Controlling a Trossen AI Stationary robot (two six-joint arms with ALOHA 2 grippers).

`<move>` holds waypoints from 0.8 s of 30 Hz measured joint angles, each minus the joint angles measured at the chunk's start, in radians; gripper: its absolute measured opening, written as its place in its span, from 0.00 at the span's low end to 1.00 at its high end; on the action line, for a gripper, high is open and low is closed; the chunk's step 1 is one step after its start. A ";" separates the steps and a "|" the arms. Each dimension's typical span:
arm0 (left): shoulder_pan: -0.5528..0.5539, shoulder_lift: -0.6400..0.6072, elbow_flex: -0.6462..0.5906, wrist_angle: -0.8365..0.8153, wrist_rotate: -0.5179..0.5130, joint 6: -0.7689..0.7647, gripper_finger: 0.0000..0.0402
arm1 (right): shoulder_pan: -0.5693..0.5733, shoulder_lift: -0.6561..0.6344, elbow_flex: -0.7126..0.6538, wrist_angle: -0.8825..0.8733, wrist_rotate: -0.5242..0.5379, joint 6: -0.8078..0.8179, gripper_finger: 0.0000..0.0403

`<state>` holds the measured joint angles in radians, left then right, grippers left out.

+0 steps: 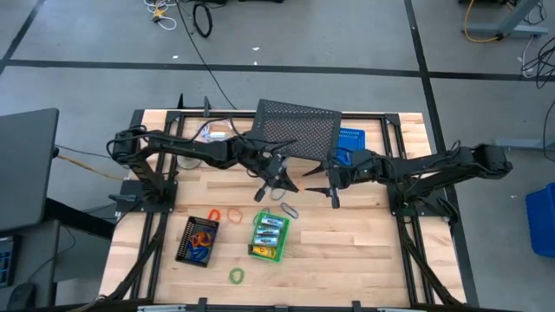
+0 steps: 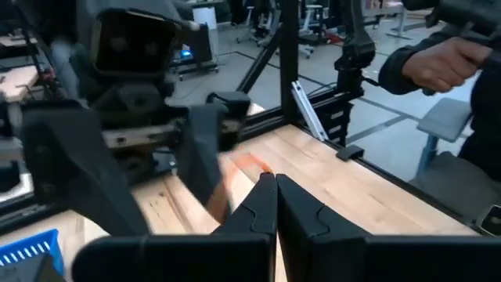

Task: Pick & Place Office Desk Supplies
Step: Put the orange rubberband into the blue bin

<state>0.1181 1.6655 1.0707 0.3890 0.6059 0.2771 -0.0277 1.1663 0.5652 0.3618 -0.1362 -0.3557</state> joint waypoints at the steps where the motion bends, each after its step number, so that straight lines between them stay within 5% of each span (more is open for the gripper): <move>1: 0.001 0.007 0.007 -0.001 0.001 0.000 0.00 | 0.000 0.006 0.000 0.004 -0.001 0.001 0.51; 12: 0.008 0.042 0.044 -0.007 0.049 0.003 0.00 | 0.000 0.012 0.000 0.018 0.001 0.000 0.41; 24: 0.008 0.042 0.044 -0.003 0.050 0.014 0.00 | 0.000 0.012 0.000 0.040 -0.024 -0.001 0.07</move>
<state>0.1263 1.7077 1.1152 0.3859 0.6562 0.2913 -0.0277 1.1786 0.5652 0.4018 -0.1600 -0.3565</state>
